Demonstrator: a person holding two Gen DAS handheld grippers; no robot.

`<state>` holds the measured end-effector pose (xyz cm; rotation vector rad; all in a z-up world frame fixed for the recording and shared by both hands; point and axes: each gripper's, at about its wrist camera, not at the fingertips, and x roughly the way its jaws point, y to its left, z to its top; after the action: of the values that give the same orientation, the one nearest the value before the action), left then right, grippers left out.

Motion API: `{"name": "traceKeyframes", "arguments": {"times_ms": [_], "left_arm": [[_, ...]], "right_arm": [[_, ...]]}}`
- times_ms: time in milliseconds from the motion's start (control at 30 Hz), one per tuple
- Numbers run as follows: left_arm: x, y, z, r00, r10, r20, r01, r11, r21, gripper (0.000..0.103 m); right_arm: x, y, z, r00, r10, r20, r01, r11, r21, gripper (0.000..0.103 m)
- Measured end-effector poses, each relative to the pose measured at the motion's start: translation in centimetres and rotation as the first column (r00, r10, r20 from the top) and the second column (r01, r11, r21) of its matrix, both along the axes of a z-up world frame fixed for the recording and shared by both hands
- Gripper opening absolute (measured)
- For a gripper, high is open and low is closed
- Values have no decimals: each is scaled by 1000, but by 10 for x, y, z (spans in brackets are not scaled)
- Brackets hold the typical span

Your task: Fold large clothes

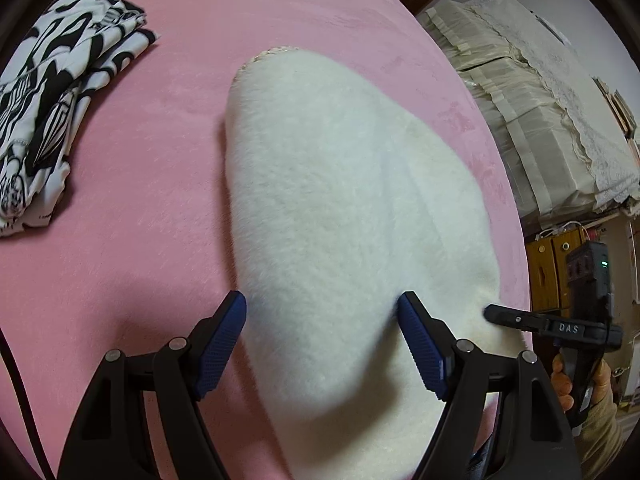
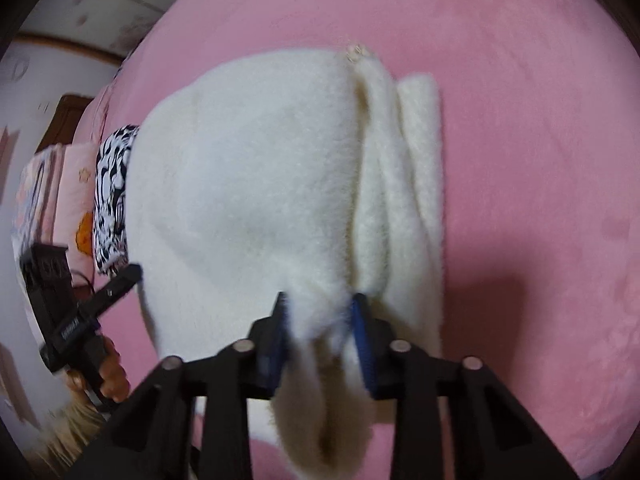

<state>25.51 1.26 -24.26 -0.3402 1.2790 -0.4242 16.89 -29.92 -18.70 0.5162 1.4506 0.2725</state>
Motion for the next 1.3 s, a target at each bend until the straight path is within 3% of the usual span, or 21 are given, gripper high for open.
{"name": "traceKeyframes", "arguments": {"times_ms": [67, 233, 300, 467, 567, 600, 667, 700, 767, 900, 1033, 1100, 1200, 1267, 1300], "left_arm": [[-1, -5, 5, 999, -24, 25, 23, 999, 23, 71], [-9, -30, 31, 989, -101, 105, 95, 993, 64, 68], [-14, -44, 36, 979, -145, 141, 130, 986, 107, 68], [-19, -76, 21, 951, -246, 190, 179, 933, 312, 74], [-22, -85, 21, 937, -287, 199, 199, 907, 371, 78], [-21, -84, 22, 939, -287, 191, 203, 908, 367, 78], [-15, -78, 27, 951, -265, 158, 202, 921, 333, 78], [-12, -77, 30, 956, -255, 142, 200, 927, 318, 78], [-7, -69, 38, 968, -219, 126, 179, 946, 270, 78], [2, -57, 60, 971, -140, 192, 99, 973, 209, 78], [24, -61, 64, 972, -117, 202, 83, 982, 169, 74], [35, -70, 59, 976, -113, 187, 82, 983, 167, 67], [43, -80, 50, 980, -98, 176, 66, 982, 177, 67], [45, -83, 46, 977, -109, 185, 73, 979, 190, 67], [46, -85, 45, 975, -114, 190, 77, 979, 188, 67]], "right_arm": [[-10, -3, 14, 997, 7, 75, -7, 1000, -10, 17], [-52, -25, 46, 980, -61, 192, 66, 998, -22, 14], [-66, -31, 39, 976, -94, 198, 103, 994, -33, 14], [-61, -23, -10, 984, -98, 149, 112, 990, -87, 16], [-55, -17, -10, 986, -79, 147, 96, 989, -110, 19], [-55, -18, -6, 987, -73, 144, 90, 989, -116, 23], [-53, -19, 4, 989, -72, 127, 92, 983, -158, 41], [-51, -19, 11, 989, -70, 131, 95, 977, -191, 43], [-44, -17, 30, 983, -59, 177, 101, 966, -239, 43], [-19, 4, 70, 943, 8, 333, 89, 957, -275, 43], [20, 34, 71, 918, 69, 391, 36, 966, -254, 43], [36, 44, 64, 909, 91, 407, 13, 969, -245, 37], [57, 47, 39, 926, 108, 361, -1, 959, -285, 26], [63, 38, 21, 942, 106, 317, 12, 937, -348, 0], [62, 31, 14, 948, 97, 305, 21, 932, -362, 0]]}}
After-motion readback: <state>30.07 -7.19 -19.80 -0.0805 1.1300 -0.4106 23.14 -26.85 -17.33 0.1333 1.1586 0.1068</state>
